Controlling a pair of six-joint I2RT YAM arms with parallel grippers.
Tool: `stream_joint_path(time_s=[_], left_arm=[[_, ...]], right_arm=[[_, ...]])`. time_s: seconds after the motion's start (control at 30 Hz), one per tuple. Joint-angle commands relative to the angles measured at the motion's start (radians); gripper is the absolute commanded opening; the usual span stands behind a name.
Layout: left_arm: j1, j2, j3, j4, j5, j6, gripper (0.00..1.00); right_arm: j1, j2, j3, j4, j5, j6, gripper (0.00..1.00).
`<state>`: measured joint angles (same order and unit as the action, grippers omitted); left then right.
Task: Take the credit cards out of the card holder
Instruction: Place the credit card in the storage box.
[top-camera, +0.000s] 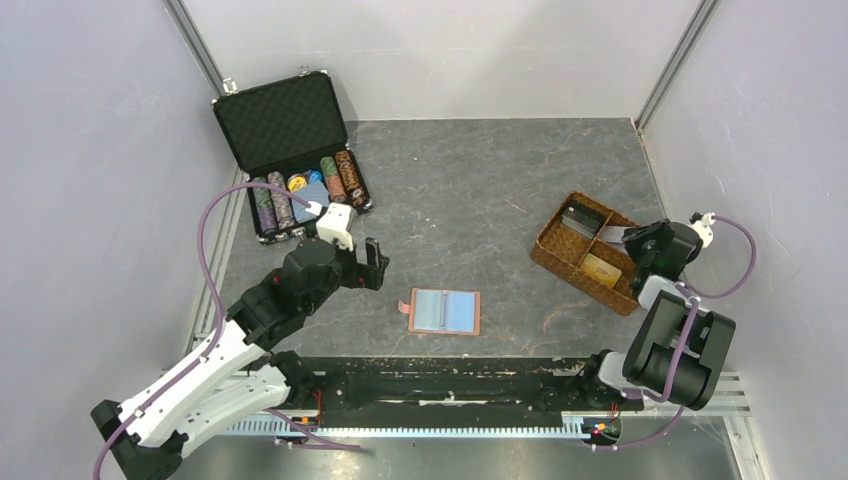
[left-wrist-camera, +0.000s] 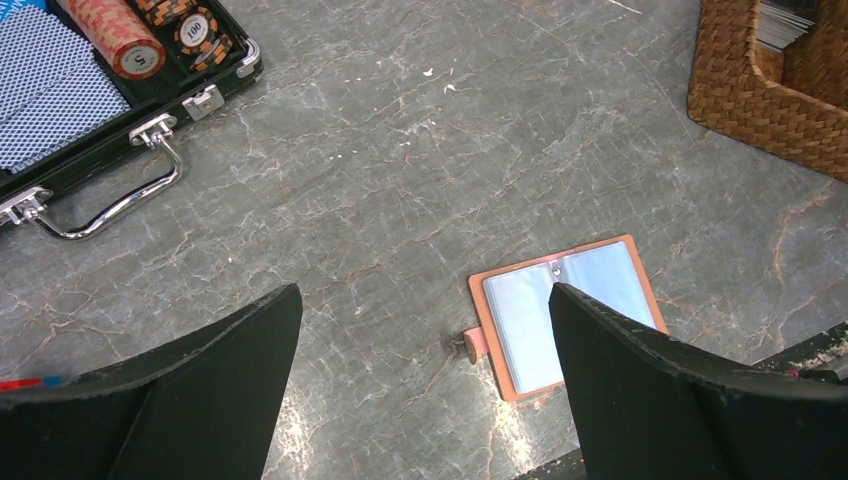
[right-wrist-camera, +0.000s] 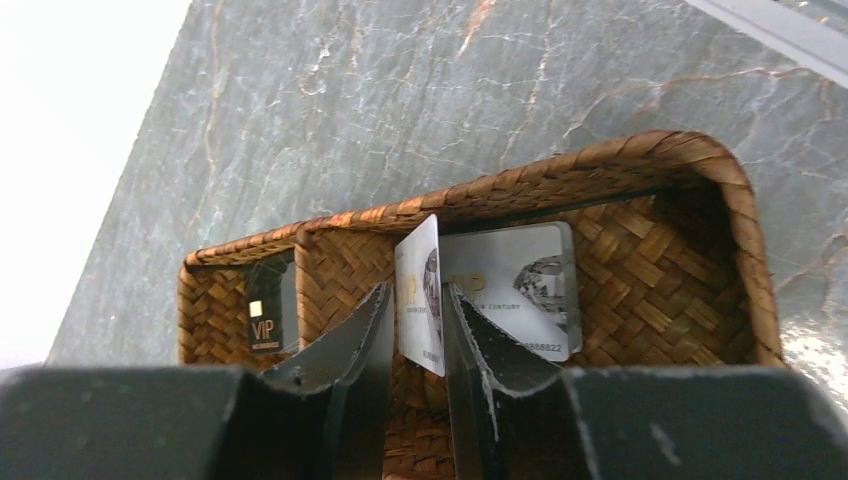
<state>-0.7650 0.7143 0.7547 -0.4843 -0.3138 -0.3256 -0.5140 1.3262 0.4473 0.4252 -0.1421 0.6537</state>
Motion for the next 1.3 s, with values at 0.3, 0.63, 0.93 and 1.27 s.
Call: stream_joint_path(time_s=[0.3,0.63,0.93,1.27], left_arm=[[0.003,-0.033,0.014,0.016,-0.019,0.036,1.00],[0.002,-0.044,0.008,0.012,-0.016,0.034,1.00],[0.002,-0.042,0.006,0.013,-0.015,0.031,1.00],[0.002,-0.035,0.008,0.021,-0.013,0.030,1.00]], right_arm=[[0.008,0.041,0.096,-0.253,0.063,-0.092,0.30],[0.015,0.056,0.137,-0.304,0.083,-0.116,0.35],[0.018,0.097,0.198,-0.330,0.088,-0.133,0.41],[0.031,0.139,0.289,-0.467,0.136,-0.128,0.47]])
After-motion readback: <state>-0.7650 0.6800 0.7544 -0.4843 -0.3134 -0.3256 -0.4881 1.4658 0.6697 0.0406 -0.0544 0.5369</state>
